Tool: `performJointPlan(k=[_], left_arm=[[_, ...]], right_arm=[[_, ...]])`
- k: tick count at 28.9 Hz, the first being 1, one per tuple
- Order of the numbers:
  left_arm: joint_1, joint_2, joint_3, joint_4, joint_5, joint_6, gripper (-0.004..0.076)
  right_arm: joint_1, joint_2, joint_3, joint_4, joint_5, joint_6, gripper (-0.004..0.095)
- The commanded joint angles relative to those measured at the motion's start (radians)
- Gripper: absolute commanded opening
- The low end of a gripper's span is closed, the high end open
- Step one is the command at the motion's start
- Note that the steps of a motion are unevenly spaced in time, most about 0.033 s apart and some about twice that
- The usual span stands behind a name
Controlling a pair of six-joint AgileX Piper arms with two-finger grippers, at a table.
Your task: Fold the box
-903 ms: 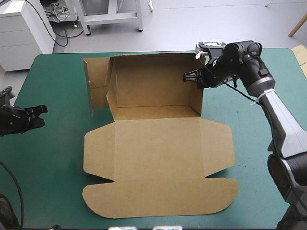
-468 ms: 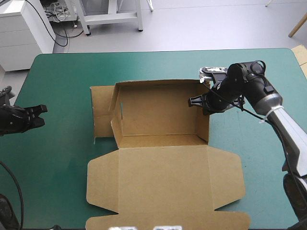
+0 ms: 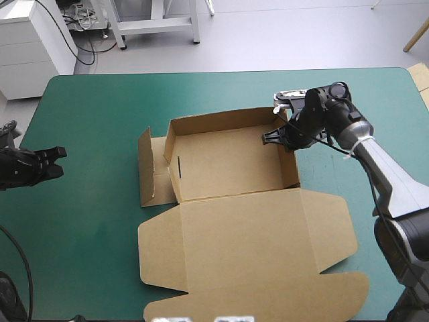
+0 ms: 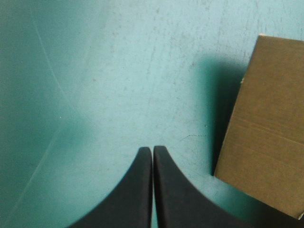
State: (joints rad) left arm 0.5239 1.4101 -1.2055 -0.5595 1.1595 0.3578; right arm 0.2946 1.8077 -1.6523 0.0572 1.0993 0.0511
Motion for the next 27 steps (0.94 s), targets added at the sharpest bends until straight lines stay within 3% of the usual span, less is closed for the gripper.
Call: performJointPlan(k=[1, 4, 7, 13, 15, 19, 27], left_arm=[[0.0, -0.036, -0.026, -0.057, -0.011, -0.002, -0.0008], [0.0, -0.036, -0.026, -0.057, -0.011, -0.002, -0.0008], [0.0, -0.036, -0.026, -0.057, -0.013, 0.0, -0.0008], [0.0, -0.036, -0.026, -0.057, -0.019, 0.0, -0.0008], [0.0, -0.036, -0.026, -0.057, -0.021, 0.0, -0.0008], [0.0, -0.036, -0.026, -0.057, -0.029, 0.0, -0.0008], [0.0, -0.036, -0.026, -0.069, -0.029, 0.0, -0.0008]], right_arm=[[-0.002, -0.009, -0.066, -0.005, -0.07, -0.059, -0.0017], [-0.002, 0.009, -0.1, -0.005, -0.065, -0.066, 0.0032], [-0.002, 0.026, -0.117, -0.005, -0.044, -0.066, 0.017], [-0.002, 0.032, -0.143, 0.0, -0.031, -0.051, 0.0714], [-0.002, 0.032, -0.178, 0.0, -0.011, -0.041, 0.085], [-0.002, 0.029, -0.305, -0.008, 0.07, -0.034, 0.0885], [-0.002, -0.14, -0.333, -0.005, 0.07, -0.01, 0.0885]])
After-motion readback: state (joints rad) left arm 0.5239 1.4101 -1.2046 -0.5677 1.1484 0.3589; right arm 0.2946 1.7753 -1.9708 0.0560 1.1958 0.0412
